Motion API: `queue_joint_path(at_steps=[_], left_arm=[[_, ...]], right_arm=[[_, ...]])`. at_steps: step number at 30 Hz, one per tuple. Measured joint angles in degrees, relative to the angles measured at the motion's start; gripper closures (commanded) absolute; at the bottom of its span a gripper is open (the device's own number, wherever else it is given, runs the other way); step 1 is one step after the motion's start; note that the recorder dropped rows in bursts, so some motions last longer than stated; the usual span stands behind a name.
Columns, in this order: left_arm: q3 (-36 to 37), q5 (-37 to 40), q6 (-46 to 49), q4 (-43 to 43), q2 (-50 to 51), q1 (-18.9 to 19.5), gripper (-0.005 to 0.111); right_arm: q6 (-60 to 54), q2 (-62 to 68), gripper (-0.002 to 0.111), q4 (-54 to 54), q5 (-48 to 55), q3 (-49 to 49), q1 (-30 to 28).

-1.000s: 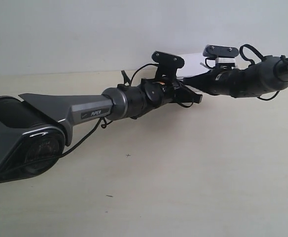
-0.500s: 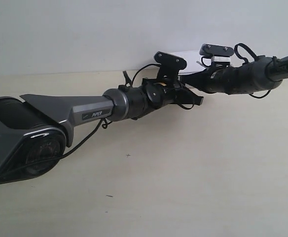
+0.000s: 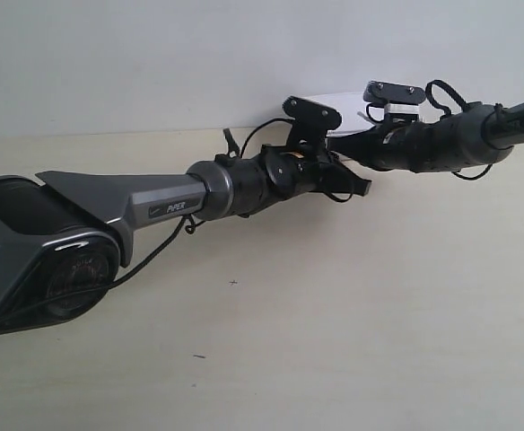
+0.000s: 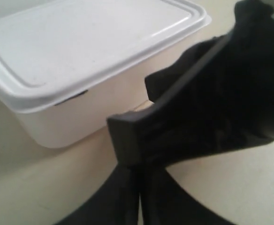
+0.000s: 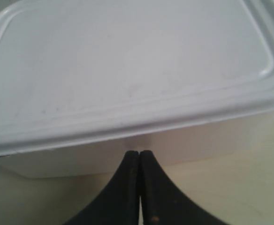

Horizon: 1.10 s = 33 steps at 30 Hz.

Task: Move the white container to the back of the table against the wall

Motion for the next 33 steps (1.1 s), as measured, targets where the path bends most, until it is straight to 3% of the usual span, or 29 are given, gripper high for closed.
queue_joint_path(at_steps=[8,15,20,27,30,33], left_arm=[[0.0,9.95,0.0,0.52,-1.7,0.0,0.107],[0.0,16.86,0.0,2.23,-3.68,0.0,0.107],[0.0,26.99,-2.36,11.65,-5.55,0.0,0.107],[0.32,40.74,-19.09,32.66,-10.97,0.0,0.107],[4.12,43.9,-20.5,34.75,-16.69,-0.14,0.107],[10.85,42.26,-20.4,35.48,-25.03,-0.99,0.107]], right_arm=[[2.61,0.0,0.108,0.0,0.27,-0.12,0.0],[2.27,-0.83,0.108,0.0,6.48,-0.12,0.0],[0.02,-5.62,0.108,0.0,12.69,0.58,0.0],[-2.3,-17.78,0.108,-0.11,16.27,9.85,0.0],[-2.62,-24.62,0.108,-0.33,15.32,16.8,0.0],[-2.65,-33.15,0.108,-0.43,12.0,25.46,0.0]])
